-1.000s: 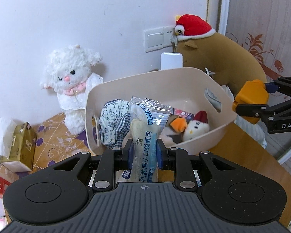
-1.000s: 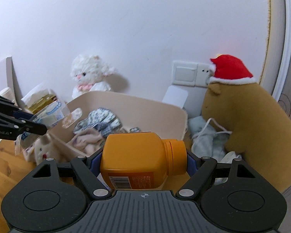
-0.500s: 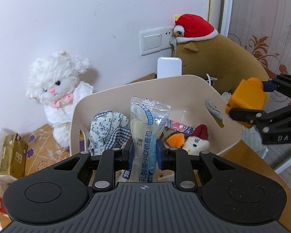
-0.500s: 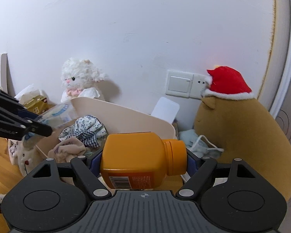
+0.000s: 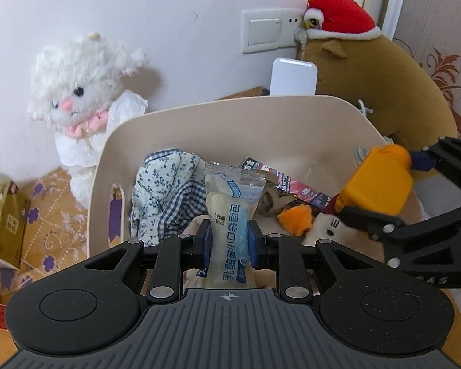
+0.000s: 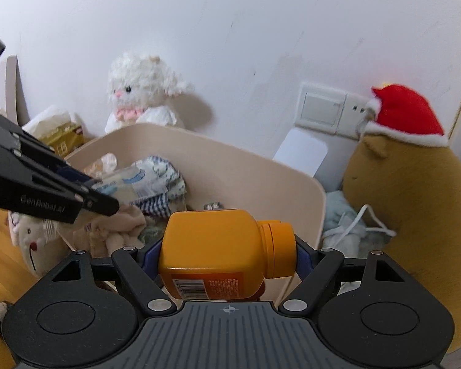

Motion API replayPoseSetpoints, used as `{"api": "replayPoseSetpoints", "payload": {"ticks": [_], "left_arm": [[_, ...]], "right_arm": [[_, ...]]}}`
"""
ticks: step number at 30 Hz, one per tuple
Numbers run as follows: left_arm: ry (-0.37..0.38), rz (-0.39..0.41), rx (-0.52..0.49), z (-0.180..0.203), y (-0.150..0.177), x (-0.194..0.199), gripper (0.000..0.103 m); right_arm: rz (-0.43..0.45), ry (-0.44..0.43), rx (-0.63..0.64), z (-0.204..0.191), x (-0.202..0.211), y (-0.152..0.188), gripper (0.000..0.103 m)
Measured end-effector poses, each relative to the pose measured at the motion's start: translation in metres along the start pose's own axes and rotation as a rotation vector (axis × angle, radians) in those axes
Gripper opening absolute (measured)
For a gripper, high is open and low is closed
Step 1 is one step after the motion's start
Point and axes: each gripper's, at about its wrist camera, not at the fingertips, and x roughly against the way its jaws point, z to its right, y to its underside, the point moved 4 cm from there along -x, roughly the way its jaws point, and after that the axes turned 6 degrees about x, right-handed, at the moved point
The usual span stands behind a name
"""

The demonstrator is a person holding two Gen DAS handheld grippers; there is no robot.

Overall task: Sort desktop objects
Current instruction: 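Open left tool dropping packet into basket while right tool releases orange bottle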

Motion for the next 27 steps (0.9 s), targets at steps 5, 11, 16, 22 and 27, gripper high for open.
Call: {"api": "replayPoseSetpoints", "payload": {"ticks": [5, 11, 16, 22, 27], "left_arm": [[-0.008, -0.025, 0.014, -0.001, 0.001, -0.009, 0.024], [0.008, -0.054, 0.021, 0.0, 0.002, -0.011, 0.048], [-0.021, -0.031, 0.008, -0.001, 0.005, -0.007, 0.065], [-0.026, 0.016, 0.029, -0.009, 0.006, 0.009, 0.067], [-0.031, 0.043, 0.042, -0.017, 0.01, 0.026, 0.068]], "right_arm": [[-0.049, -0.011, -0.014, -0.001, -0.016, 0.006, 0.08], [-0.068, -0.017, 0.001, -0.004, -0.02, 0.008, 0.081], [-0.055, -0.007, -0.016, -0.001, -0.014, 0.007, 0.087], [-0.015, -0.013, -0.007, -0.001, -0.003, 0.005, 0.103], [-0.005, 0.008, -0.015, -0.004, 0.006, 0.004, 0.103]]}}
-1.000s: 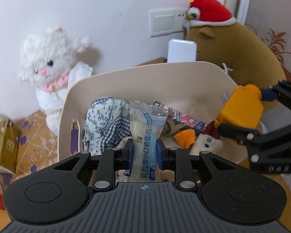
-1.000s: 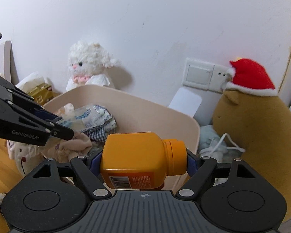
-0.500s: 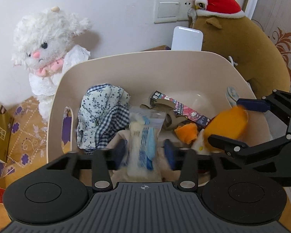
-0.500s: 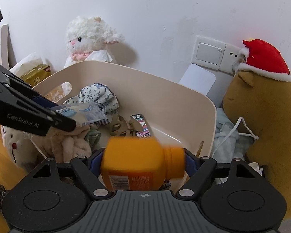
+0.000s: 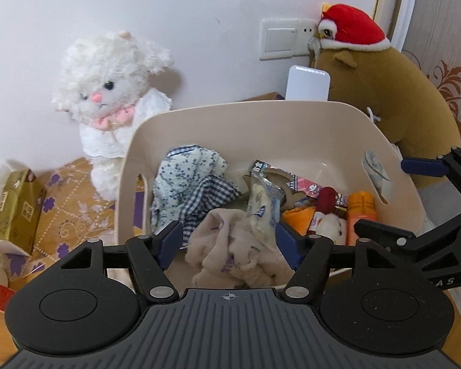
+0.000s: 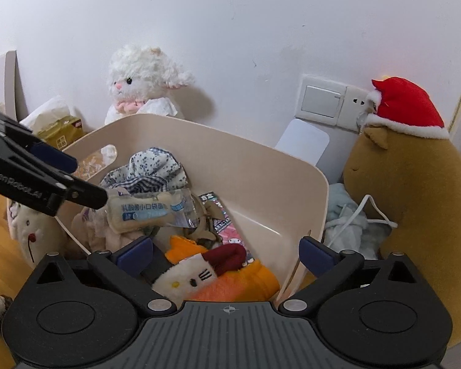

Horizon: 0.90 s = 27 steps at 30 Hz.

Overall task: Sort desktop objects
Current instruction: 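Open left tool dropping packet into basket while right tool releases orange bottle, then move left tool to brown bow scrunchie while right tool approaches blue tissue packs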

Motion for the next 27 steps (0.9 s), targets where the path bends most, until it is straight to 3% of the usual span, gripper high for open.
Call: {"api": "replayPoseSetpoints", "payload": {"ticks": [6, 13, 22, 27], "left_arm": [[0.002, 0.005, 0.01, -0.01, 0.01, 0.019, 0.069], [0.006, 0.02, 0.014, -0.023, 0.03, 0.044, 0.069], [-0.009, -0.05, -0.01, -0.04, 0.079, 0.056, 0.069], [0.023, -0.097, 0.015, -0.049, 0.103, 0.061, 0.069]], "right_arm": [[-0.002, 0.002, -0.06, -0.003, 0.012, 0.004, 0.103], [0.0, 0.018, 0.011, -0.027, 0.032, 0.013, 0.103], [-0.023, 0.026, 0.111, -0.059, 0.043, 0.029, 0.103], [-0.056, 0.003, 0.152, -0.076, 0.041, 0.039, 0.103]]}}
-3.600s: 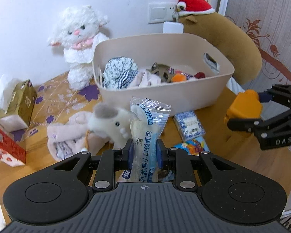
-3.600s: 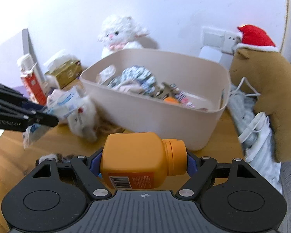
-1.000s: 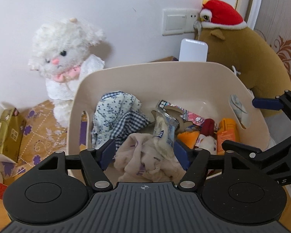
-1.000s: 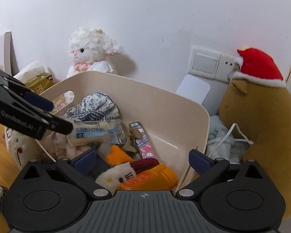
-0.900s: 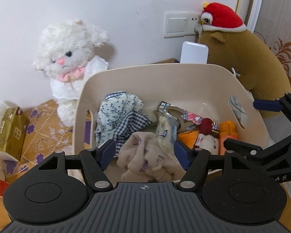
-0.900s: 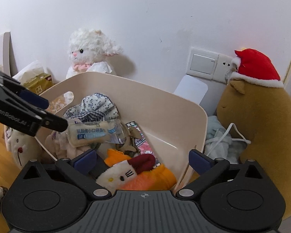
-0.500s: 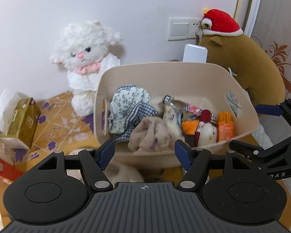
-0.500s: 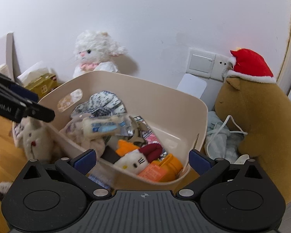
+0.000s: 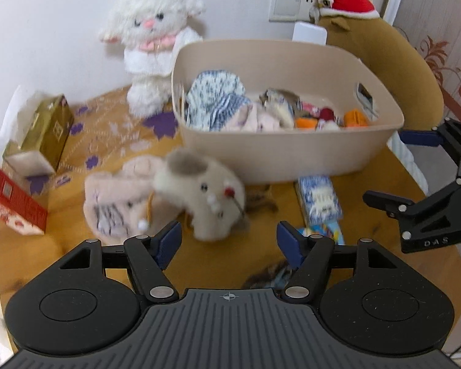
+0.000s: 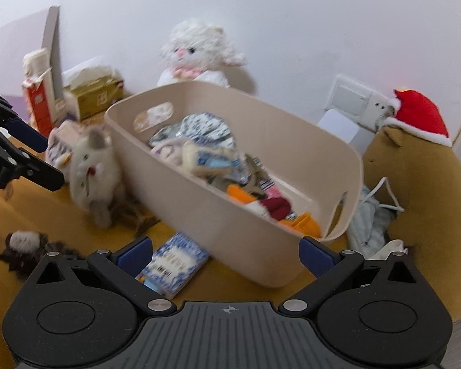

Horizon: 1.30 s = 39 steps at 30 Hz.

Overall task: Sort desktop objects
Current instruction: 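Move left tool to brown bow scrunchie while right tool approaches blue tissue packs, then close left tool on brown scrunchie while right tool grasps cartoon tissue pack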

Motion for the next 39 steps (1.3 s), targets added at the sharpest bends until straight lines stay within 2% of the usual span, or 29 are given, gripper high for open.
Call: {"api": "replayPoseSetpoints", "payload": {"ticks": [8, 17, 27, 39], "left_arm": [[0.014, -0.073, -0.01, -0.001, 0.032, -0.006, 0.069], [0.044, -0.151, -0.036, 0.002, 0.061, -0.026, 0.069], [0.04, -0.197, -0.103, 0.007, 0.069, -0.044, 0.069], [0.068, -0.201, -0.136, 0.002, 0.066, -0.063, 0.069]], "right_arm": [[-0.077, -0.048, 0.045, -0.029, -0.011, 0.013, 0.103], [-0.153, -0.086, -0.018, -0.053, -0.032, 0.02, 0.103], [-0.24, -0.127, -0.236, -0.059, -0.053, 0.032, 0.103], [-0.283, -0.111, -0.238, -0.074, -0.069, 0.024, 0.103]]}}
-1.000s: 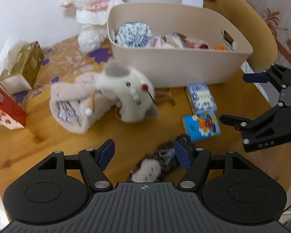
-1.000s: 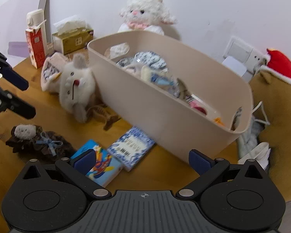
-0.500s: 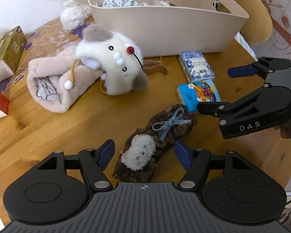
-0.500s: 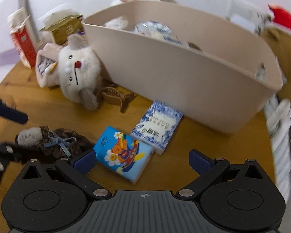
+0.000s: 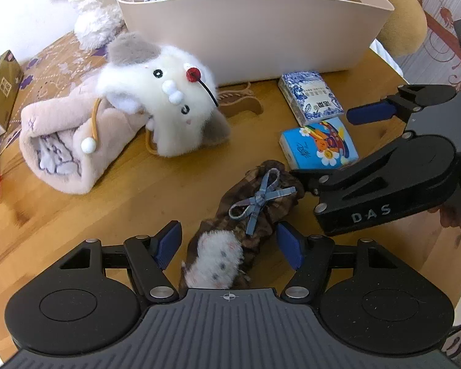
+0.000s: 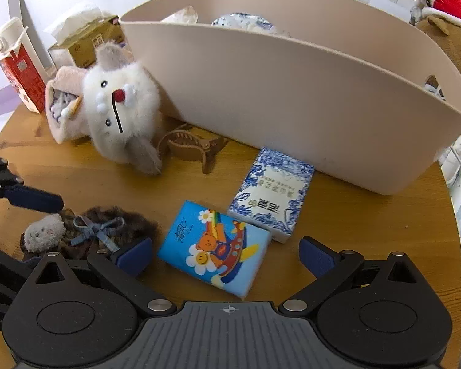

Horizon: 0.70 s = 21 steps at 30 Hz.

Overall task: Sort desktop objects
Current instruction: 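Close left tool on brown scrunchie while right tool grasps cartoon tissue pack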

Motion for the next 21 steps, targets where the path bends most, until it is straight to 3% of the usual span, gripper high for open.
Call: {"api": "replayPoseSetpoints", "payload": {"ticks": [7, 12, 15, 17, 21], "left_arm": [[0.023, 0.018, 0.023, -0.007, -0.004, -0.001, 0.068], [0.031, 0.014, 0.032, -0.015, -0.003, -0.003, 0.046], [0.04, 0.016, 0.029, -0.018, -0.002, -0.003, 0.041], [0.047, 0.014, 0.034, -0.02, -0.002, -0.002, 0.039], [0.037, 0.012, 0.056, -0.023, -0.002, -0.002, 0.036]], "right_arm": [[-0.021, 0.036, -0.005, -0.004, -0.01, 0.002, 0.103], [-0.009, 0.021, -0.017, -0.003, -0.008, 0.003, 0.102], [-0.003, 0.031, -0.013, -0.003, -0.006, 0.003, 0.095], [0.002, 0.038, -0.002, -0.002, -0.005, 0.002, 0.082], [-0.002, 0.038, 0.007, -0.001, -0.004, -0.001, 0.076]]}}
